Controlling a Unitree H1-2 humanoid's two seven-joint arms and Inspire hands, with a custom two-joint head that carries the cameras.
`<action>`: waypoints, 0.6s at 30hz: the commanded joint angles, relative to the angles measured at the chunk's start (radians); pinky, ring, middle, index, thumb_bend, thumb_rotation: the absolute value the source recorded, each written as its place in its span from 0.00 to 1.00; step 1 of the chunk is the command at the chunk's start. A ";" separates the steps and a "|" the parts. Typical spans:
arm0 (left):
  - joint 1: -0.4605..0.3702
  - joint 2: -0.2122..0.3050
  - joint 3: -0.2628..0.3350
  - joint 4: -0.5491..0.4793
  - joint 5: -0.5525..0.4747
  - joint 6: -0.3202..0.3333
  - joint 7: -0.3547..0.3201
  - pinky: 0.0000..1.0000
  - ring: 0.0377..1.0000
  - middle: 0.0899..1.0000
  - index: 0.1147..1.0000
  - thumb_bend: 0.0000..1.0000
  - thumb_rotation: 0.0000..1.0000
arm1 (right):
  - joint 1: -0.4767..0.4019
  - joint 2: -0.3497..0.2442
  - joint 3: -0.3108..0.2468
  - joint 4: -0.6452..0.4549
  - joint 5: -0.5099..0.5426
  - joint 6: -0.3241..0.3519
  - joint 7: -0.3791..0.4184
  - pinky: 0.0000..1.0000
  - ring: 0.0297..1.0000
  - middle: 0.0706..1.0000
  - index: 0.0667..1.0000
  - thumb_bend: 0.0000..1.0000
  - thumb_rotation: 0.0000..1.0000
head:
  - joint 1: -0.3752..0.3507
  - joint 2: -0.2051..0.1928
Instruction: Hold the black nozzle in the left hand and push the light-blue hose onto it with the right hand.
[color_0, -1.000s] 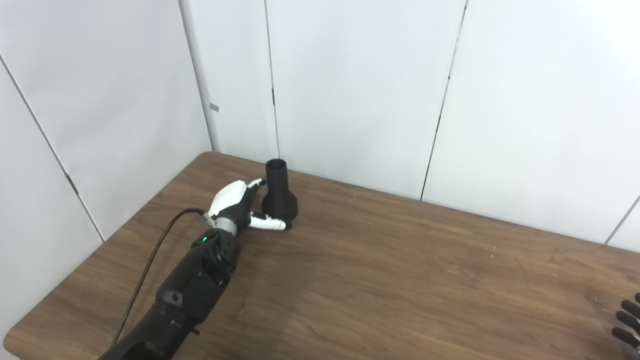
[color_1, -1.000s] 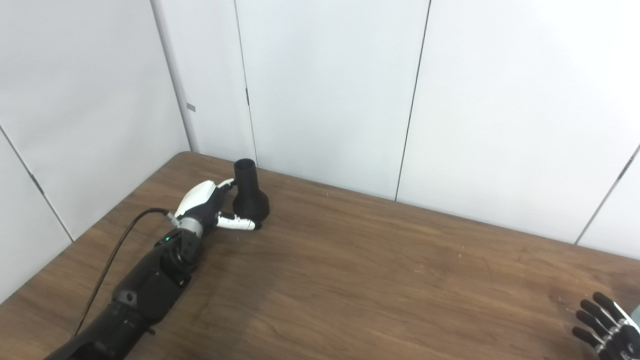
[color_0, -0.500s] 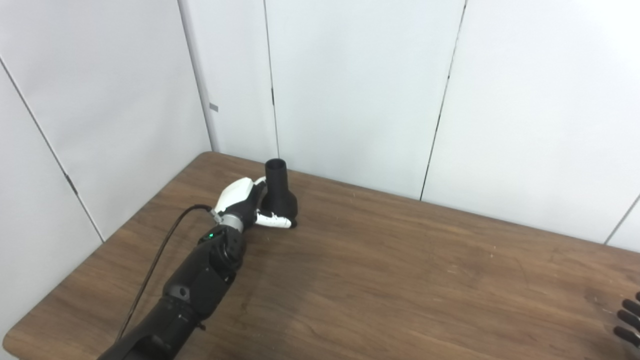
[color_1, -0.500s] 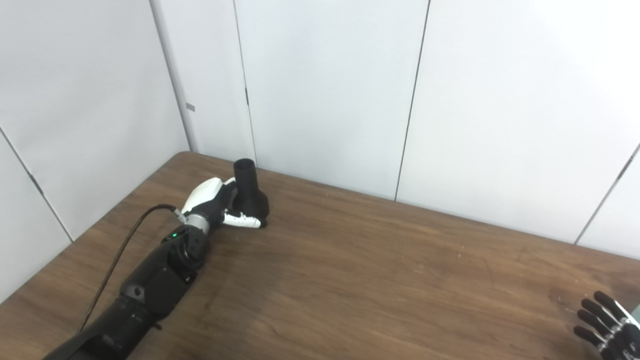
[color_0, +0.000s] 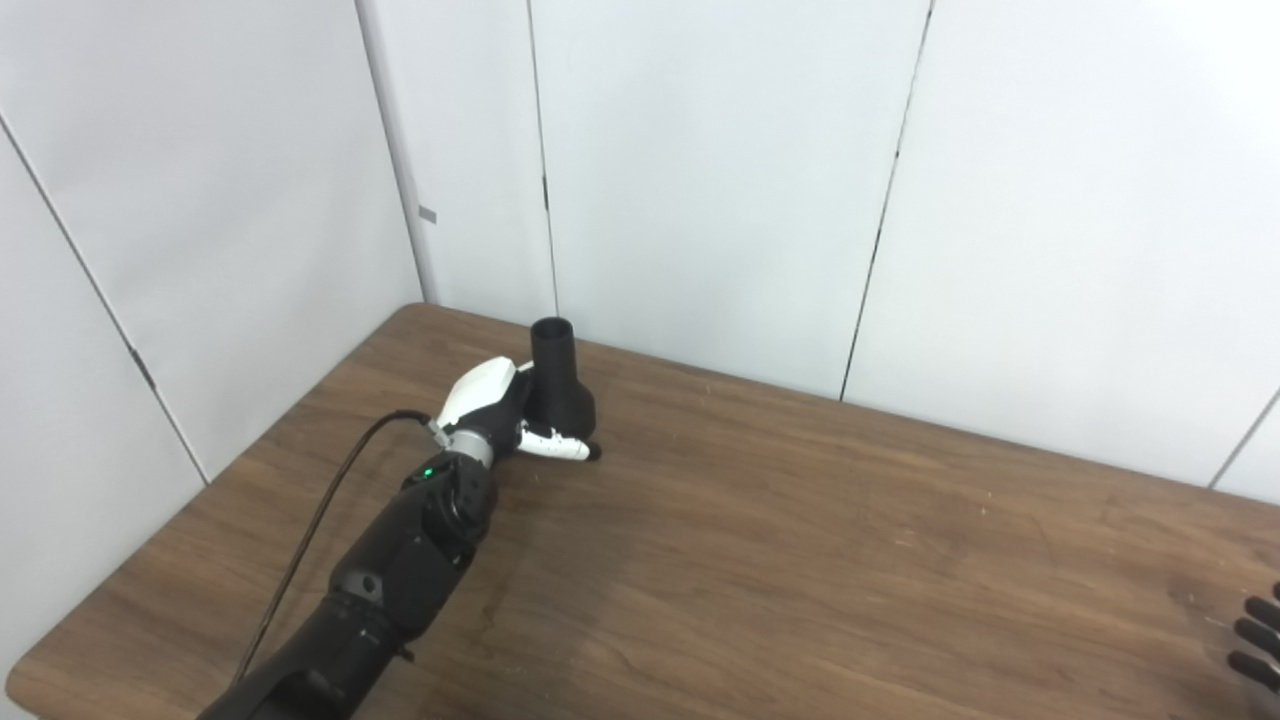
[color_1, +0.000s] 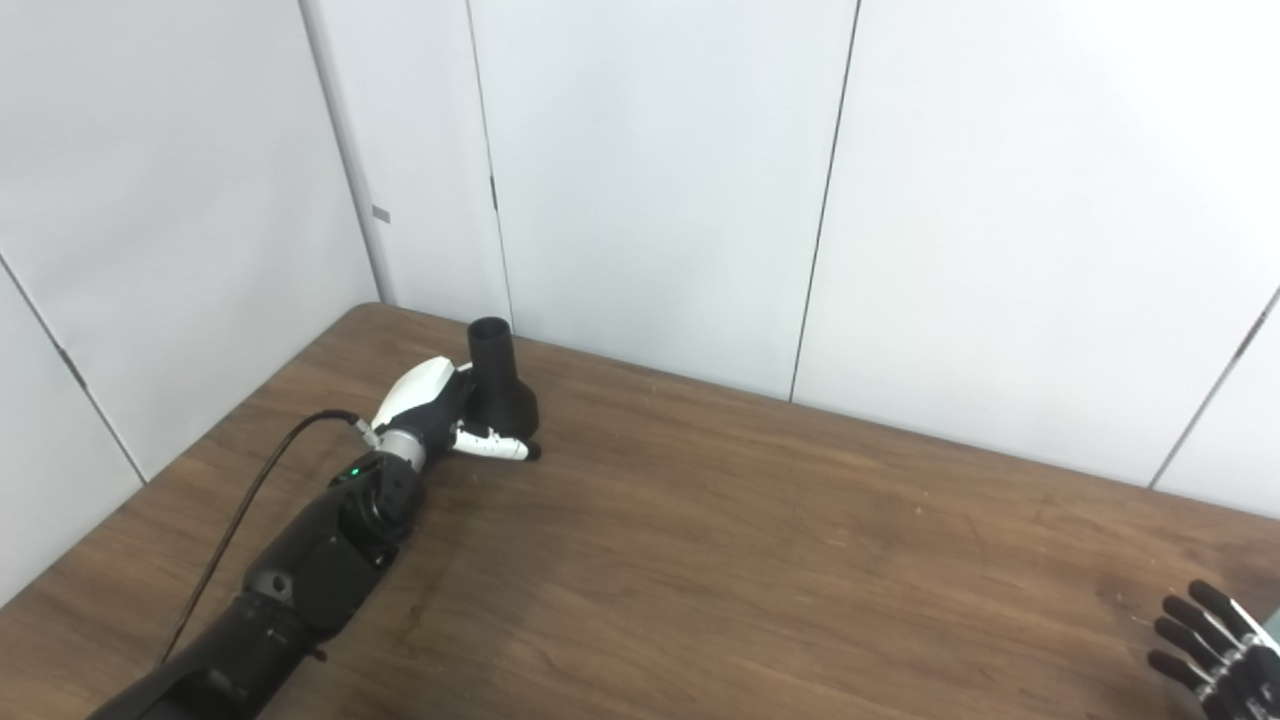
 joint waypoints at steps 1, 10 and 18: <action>-0.054 0.015 0.000 -0.024 0.017 0.010 0.006 1.00 0.90 0.78 0.69 0.85 0.23 | 0.027 0.011 0.004 0.043 0.007 -0.028 0.003 0.74 0.82 0.80 0.84 0.71 1.00 | -0.002 0.001; -0.051 -0.005 0.017 -0.030 -0.001 0.023 0.024 0.94 0.69 0.47 0.41 0.53 0.00 | 0.028 0.014 0.003 0.037 0.009 -0.022 0.001 0.74 0.81 0.79 0.84 0.71 1.00 | -0.004 0.004; -0.044 -0.006 0.019 -0.039 0.005 0.020 0.037 0.78 0.63 0.47 0.40 0.52 0.00 | 0.029 0.014 0.002 0.034 0.011 -0.021 0.001 0.74 0.82 0.79 0.84 0.71 1.00 | -0.003 0.009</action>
